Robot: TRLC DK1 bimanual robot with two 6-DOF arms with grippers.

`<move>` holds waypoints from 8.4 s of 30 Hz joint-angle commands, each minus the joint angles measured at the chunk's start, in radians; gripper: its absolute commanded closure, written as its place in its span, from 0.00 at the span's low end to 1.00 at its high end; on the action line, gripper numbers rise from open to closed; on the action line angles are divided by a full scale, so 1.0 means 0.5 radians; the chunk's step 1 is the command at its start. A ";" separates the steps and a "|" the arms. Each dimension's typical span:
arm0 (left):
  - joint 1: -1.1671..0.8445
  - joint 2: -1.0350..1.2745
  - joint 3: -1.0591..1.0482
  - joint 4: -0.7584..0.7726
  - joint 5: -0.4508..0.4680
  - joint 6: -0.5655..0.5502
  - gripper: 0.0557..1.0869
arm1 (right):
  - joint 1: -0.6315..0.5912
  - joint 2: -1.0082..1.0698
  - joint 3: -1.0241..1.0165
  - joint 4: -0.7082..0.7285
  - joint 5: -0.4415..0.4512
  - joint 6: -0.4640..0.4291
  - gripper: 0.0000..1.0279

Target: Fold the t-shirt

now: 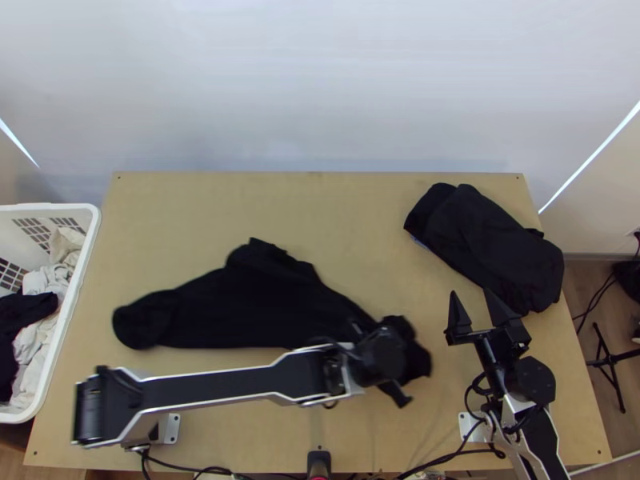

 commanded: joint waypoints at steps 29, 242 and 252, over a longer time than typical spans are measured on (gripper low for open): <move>1.666 -1.049 -0.271 -0.142 0.122 0.084 0.04 | 0.000 -0.002 0.000 0.001 0.001 0.000 0.04; 2.976 -1.969 -1.124 -0.752 0.125 0.422 0.04 | 1.724 3.673 2.995 -1.494 -0.027 0.936 0.22; 2.976 -1.997 -1.133 -0.752 0.122 0.425 0.04 | 1.592 3.953 3.265 -1.500 -0.027 0.930 0.15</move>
